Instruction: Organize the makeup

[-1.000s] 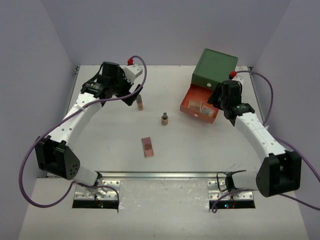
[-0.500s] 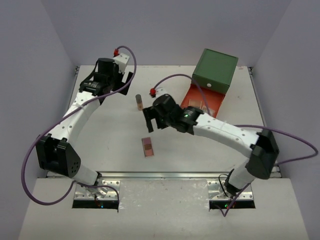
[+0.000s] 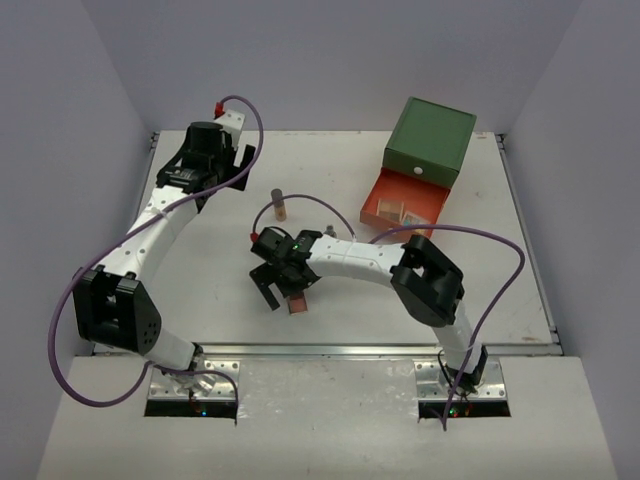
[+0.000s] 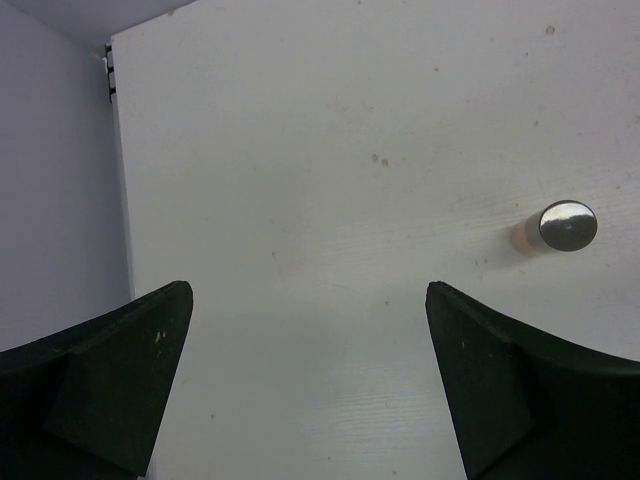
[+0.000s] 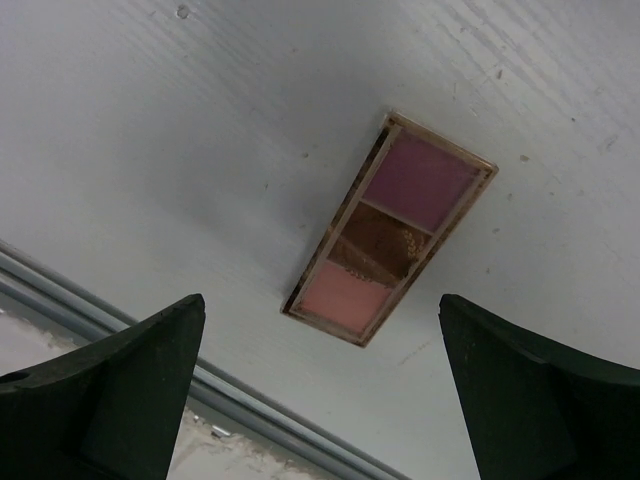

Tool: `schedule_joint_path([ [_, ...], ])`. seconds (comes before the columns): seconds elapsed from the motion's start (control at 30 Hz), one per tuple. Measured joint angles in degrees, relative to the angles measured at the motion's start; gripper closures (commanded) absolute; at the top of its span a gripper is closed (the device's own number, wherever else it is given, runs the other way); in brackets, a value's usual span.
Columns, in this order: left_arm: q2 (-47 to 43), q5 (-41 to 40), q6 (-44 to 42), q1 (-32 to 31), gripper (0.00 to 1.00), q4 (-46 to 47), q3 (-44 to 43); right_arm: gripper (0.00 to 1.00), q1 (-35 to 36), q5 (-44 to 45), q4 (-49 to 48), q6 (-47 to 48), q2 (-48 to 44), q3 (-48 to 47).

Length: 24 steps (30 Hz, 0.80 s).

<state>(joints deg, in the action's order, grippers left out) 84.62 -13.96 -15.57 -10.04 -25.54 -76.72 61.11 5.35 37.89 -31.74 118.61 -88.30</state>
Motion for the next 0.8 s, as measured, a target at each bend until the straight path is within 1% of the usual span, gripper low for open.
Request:
schedule_joint_path([
  [0.2, 0.0, 0.0, 0.0, 0.0, 0.0, 0.1, 0.6, 0.01, -1.2, -0.9, 0.4, -1.6, 4.2, 0.1],
  [0.23, -0.1, 0.0, -0.1, 0.0, 0.0, 0.1, 0.6, 0.05, -1.6, -1.0, 0.2, -1.8, 4.3, 0.6],
  [0.27, -0.1, 0.0, -0.1, 0.0, 0.0, 0.1, 0.7, 0.05, -2.1, -0.9, 0.1, -2.0, 4.2, 1.2],
  [0.33, -0.2, -0.1, -0.2, 0.0, 0.0, 0.1, 0.7, 0.27, -3.1, -1.4, -0.3, -2.2, 3.8, 2.0],
  [0.4, -0.2, -0.1, -0.2, 0.0, 0.0, 0.1, 0.7, 0.45, -3.6, -1.6, -0.8, -2.2, 3.7, 2.5],
  [0.5, -0.2, -0.2, -0.2, 0.0, 0.0, 0.1, 0.7, 0.77, -4.3, -1.6, -1.3, -1.5, 3.6, 2.8],
  [0.6, -0.3, -0.5, -0.5, 0.0, 0.0, 0.1, 0.7, 0.92, -4.4, -1.8, -2.4, -1.0, 3.2, 3.6],
  [0.63, -0.3, -0.6, -0.6, 0.0, 0.0, 0.1, 0.7, 0.95, -4.3, -1.9, -3.1, -0.5, 2.8, 4.2],
  [0.67, -0.3, -0.6, -0.7, 0.0, 0.0, 0.1, 0.7, 1.0, -4.3, -2.0, -3.7, 0.0, 2.5, 4.8],
  [0.8, -0.3, -0.7, -0.8, 0.0, 0.0, 0.2, 0.7, 1.0, -4.2, -2.4, -5.7, 2.7, 1.1, 6.9],
])
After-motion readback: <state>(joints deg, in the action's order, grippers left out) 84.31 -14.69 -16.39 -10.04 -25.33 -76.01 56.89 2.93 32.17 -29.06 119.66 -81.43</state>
